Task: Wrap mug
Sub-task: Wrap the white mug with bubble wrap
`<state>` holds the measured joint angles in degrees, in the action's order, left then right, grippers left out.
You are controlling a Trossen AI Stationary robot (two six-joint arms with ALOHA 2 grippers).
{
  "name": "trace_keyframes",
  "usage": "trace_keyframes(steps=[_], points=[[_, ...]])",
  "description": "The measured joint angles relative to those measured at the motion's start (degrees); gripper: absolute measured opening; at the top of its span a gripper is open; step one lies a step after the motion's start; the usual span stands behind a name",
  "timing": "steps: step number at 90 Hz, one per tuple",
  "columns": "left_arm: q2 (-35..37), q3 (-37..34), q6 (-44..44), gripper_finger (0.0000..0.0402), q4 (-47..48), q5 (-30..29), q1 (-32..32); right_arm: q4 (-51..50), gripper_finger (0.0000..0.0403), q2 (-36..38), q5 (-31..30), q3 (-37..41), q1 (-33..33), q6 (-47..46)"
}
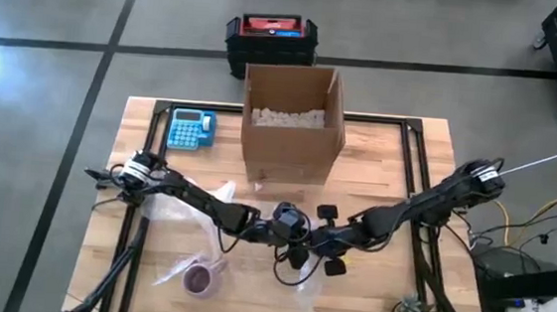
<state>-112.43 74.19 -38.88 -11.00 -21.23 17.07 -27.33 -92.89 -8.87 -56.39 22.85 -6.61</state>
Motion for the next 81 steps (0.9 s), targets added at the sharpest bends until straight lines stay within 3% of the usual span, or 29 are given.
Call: trace_keyframes(steps=[26, 44, 61, 81], points=[[0.4, -0.1, 0.9, 0.0000, 0.9, 0.0, 0.2, -12.4, 0.0018, 5.9, 0.1, -9.7, 0.0, 2.8], [0.5, -0.1, 0.9, 0.0000, 1.5, -0.1, 0.2, -10.3, 0.0018, 5.1, -0.1, -7.9, -0.2, 2.1], [0.6, 0.0, 0.9, 0.0000, 1.5, -0.3, 0.2, -5.9, 0.0018, -0.5, -0.3, -3.6, -0.5, 2.7], [0.6, 0.0, 0.9, 0.0000, 1.4, -0.3, 0.2, -12.4, 0.0018, -1.8, 0.0, -7.4, -0.2, 2.8]])
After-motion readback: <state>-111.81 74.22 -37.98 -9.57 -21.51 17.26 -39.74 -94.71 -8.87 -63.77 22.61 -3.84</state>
